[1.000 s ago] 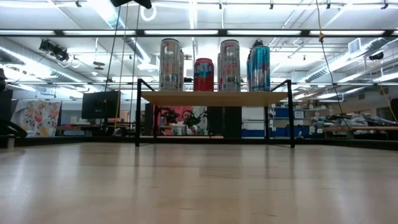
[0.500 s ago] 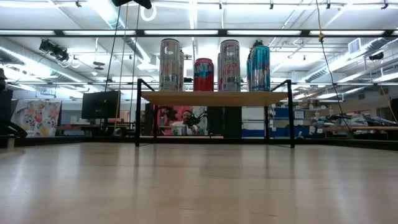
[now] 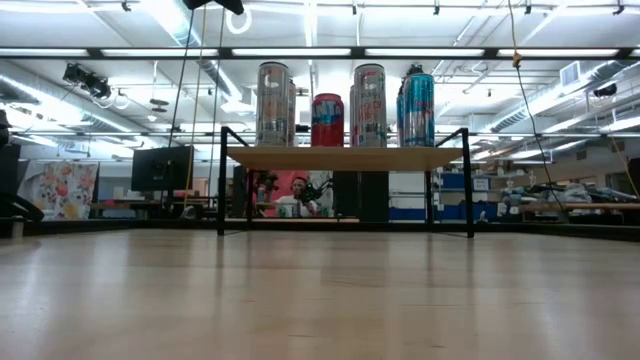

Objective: Place canned beverage on shelf
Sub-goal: Put the red soda can on the shelf aligned with the other red soda can

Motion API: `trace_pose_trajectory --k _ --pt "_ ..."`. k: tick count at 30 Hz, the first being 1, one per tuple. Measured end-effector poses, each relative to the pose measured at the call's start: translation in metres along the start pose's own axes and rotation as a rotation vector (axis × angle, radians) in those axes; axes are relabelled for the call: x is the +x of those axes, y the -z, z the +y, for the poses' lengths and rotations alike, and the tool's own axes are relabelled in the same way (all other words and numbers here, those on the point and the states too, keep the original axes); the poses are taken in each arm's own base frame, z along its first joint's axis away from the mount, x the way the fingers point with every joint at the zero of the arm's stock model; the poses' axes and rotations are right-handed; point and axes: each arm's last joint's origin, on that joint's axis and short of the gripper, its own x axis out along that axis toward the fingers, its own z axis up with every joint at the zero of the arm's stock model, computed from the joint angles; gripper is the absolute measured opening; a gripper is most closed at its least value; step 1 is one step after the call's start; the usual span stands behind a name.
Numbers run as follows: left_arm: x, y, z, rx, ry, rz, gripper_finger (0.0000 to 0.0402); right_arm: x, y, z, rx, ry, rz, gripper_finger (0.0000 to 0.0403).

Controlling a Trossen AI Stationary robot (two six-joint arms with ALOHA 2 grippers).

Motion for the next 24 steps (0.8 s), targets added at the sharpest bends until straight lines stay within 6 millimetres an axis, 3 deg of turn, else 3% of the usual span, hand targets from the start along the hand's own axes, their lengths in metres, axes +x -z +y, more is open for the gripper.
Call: trace_pose_trajectory --k 7,18,24 --pt "-0.001 0.002 -0.007 0.011 0.023 0.005 0.0006 -0.01 0.002 0.001 0.039 -0.039 -0.008 0.0393" --pt "-0.014 0.015 -0.053 0.035 0.174 0.01 0.0006 -0.017 0.001 0.002 0.009 -0.086 -0.033 0.0375" --pt "-0.021 0.021 -0.069 0.02 0.189 0.002 0.0006 -0.009 0.001 0.002 -0.17 -0.064 -0.046 0.0376"
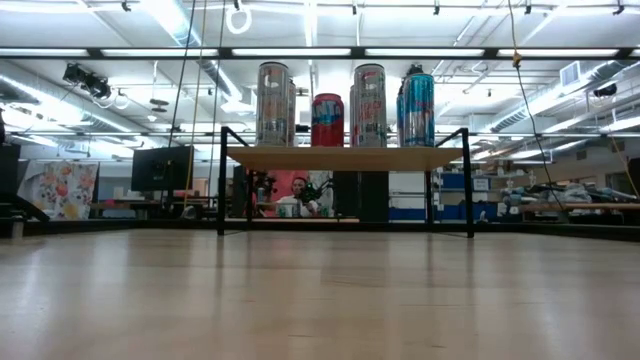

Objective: Place canned beverage on shelf
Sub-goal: Put the red soda can on the shelf aligned with the other red soda can

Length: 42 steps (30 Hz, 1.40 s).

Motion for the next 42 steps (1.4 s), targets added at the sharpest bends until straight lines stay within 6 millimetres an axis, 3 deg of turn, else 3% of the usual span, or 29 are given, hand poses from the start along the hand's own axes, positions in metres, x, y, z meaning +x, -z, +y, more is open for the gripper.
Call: trace_pose_trajectory --k 8,14,20,32,38,42 --pt "-0.003 0.004 -0.009 -0.011 0.01 -0.005 0.0006 0.006 0.001 -0.001 0.017 0.016 0.002 0.0376" --pt "-0.003 0.004 -0.01 -0.013 0.012 -0.005 0.0006 0.01 -0.002 0.001 0.122 -0.055 -0.103 0.0376" --pt "-0.003 0.004 -0.01 -0.033 0.012 -0.005 0.0006 -0.003 -0.013 -0.003 0.199 -0.059 -0.075 0.0376" --pt "-0.003 0.004 -0.01 -0.036 0.009 -0.007 0.0006 -0.013 -0.018 -0.005 0.287 -0.074 -0.053 0.0376" --pt "-0.003 0.004 -0.01 -0.044 0.01 -0.008 0.0006 -0.014 -0.016 -0.008 0.328 -0.007 0.039 0.0376" --pt "-0.003 0.004 -0.01 -0.055 0.011 -0.01 0.0006 -0.024 -0.02 -0.008 0.333 -0.044 0.032 0.0376"
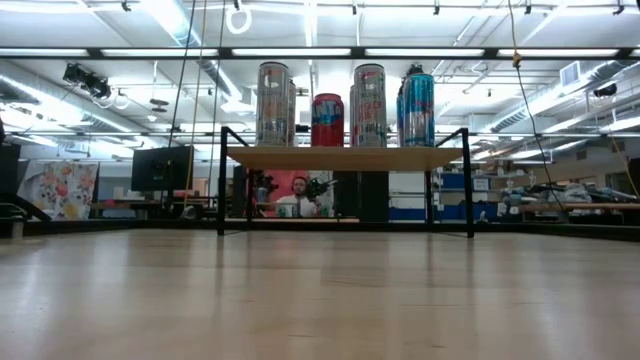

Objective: Place canned beverage on shelf
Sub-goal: Put the red soda can on the shelf aligned with the other red soda can

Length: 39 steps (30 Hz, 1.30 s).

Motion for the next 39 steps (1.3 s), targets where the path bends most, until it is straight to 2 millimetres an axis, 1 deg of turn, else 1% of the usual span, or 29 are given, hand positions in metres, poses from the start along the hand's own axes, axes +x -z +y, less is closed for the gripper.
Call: trace_pose_trajectory --k 4,9,17,21,28,31,39 --pt "0.0 0.0 0.0 -0.002 0.0 0.0 0.0006 -0.013 -0.007 0.0 0.044 -0.05 -0.002 0.0376" --pt "0.0 0.0 0.0 0.001 0.001 -0.003 0.0006 -0.031 -0.006 0.001 0.031 -0.123 -0.006 0.0376" --pt "0.0 0.0 0.0 0.001 0.001 -0.003 0.0006 -0.048 -0.008 -0.002 0.073 -0.193 -0.005 0.0376" --pt "0.0 0.0 0.0 0.004 -0.003 0.004 0.0006 -0.064 -0.009 -0.005 0.098 -0.258 -0.003 0.0376" --pt "0.0 0.0 0.0 -0.001 -0.002 0.003 0.0006 -0.097 -0.009 -0.012 0.129 -0.396 0.001 0.0376" --pt "0.0 0.0 0.0 -0.004 -0.002 0.003 0.0006 -0.107 -0.006 -0.013 0.163 -0.433 0.009 0.0376" --pt "0.0 0.0 0.0 -0.007 0.002 -0.003 0.0006 -0.127 0.013 0.001 0.17 -0.485 0.011 0.0376"
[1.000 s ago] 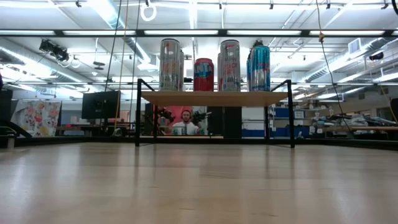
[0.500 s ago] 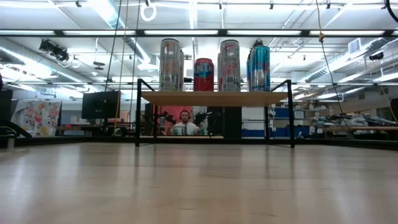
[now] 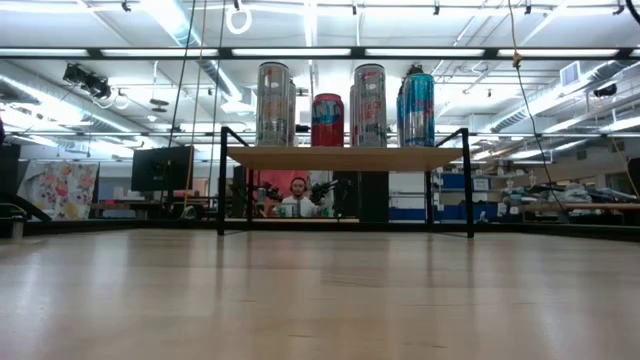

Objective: Place canned beverage on shelf
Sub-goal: Put the red soda can on the shelf aligned with the other red soda can

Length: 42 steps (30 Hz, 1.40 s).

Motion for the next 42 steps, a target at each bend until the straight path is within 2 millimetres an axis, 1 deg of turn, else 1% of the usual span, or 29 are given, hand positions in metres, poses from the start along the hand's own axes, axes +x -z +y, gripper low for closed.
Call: trace_pose_trajectory --k 6,10,13,16,19,22,29,37,40,42 --pt "0.0 -0.005 -0.003 -0.018 0.028 -0.05 0.0006 -0.007 0.004 0.003 -0.077 -0.026 0.002 0.0376" --pt "0.0 -0.006 -0.004 -0.021 0.036 -0.064 0.0006 -0.007 0.004 0.005 -0.048 -0.063 -0.02 0.0375" --pt "0.0 -0.006 -0.003 -0.02 0.036 -0.063 0.0006 -0.006 0.005 0.011 -0.006 -0.224 -0.104 0.0375" --pt "0.0 -0.006 -0.003 -0.02 0.036 -0.063 0.0006 -0.001 0.006 0.017 0.029 -0.401 -0.178 0.0375" --pt "0.0 -0.006 -0.003 -0.02 0.036 -0.063 0.0006 0.014 0.008 0.019 0.054 -0.446 -0.188 0.0375" --pt "0.0 -0.006 -0.003 -0.019 0.036 -0.063 0.0006 0.035 0.012 0.019 0.056 -0.46 -0.191 0.0375" --pt "0.0 -0.006 -0.003 -0.011 0.036 -0.063 0.0006 0.084 0.012 0.012 -0.034 -0.663 -0.284 0.0375" --pt "0.0 -0.006 -0.003 0.016 0.034 -0.062 0.0006 0.136 0.019 -0.008 -0.186 -0.797 -0.269 0.0375" --pt "0.0 -0.006 -0.003 0.017 0.034 -0.062 0.0006 0.146 0.014 -0.02 -0.225 -0.792 -0.251 0.0375" --pt "0.0 -0.006 -0.003 0.017 0.034 -0.062 0.0006 0.15 0.005 -0.03 -0.251 -0.768 -0.218 0.0375"
